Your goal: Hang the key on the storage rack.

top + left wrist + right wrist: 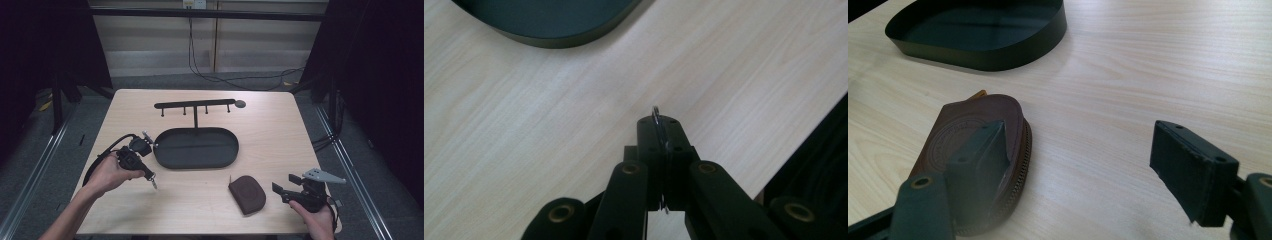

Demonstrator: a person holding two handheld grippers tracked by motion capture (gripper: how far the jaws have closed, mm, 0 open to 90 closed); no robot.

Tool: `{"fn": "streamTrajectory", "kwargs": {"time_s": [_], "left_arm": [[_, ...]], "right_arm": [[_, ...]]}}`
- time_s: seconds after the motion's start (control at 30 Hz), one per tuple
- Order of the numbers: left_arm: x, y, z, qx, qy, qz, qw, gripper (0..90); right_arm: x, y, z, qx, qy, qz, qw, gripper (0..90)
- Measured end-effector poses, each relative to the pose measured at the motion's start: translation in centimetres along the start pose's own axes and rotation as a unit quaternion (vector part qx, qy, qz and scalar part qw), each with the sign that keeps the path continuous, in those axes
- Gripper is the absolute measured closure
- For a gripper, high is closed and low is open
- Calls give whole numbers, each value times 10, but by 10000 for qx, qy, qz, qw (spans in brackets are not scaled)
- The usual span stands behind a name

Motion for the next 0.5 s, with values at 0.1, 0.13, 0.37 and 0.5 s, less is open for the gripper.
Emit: {"fn": "streamTrajectory", "kwargs": {"time_s": [0.1,0.13,0.37,0.5], "left_arm": [[0,2,-1,-18,8,19,10000,894],[-1,5,2,-15,-10,-34,10000,894],[-1,14,14,37,9,47,10000,894],[0,27,21,71,73,-14,9999,894]], "right_arm": [[0,0,0,0,45,-3,10000,226],[0,0,-1,-17,85,-39,10000,226],[0,-1,-2,-17,196,-108,9997,226],[1,-1,-1,-7,212,-155,9997,227]]}}
Point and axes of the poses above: each handheld gripper's, and its own axes: z roughly backward along the jaws, y roughly out of its top, x roughly to its right, the point moved 3 cm from there along -z, roughly forward along the jaws, and after that the axes turned 10 degrees about z, right-handed, at the moved point
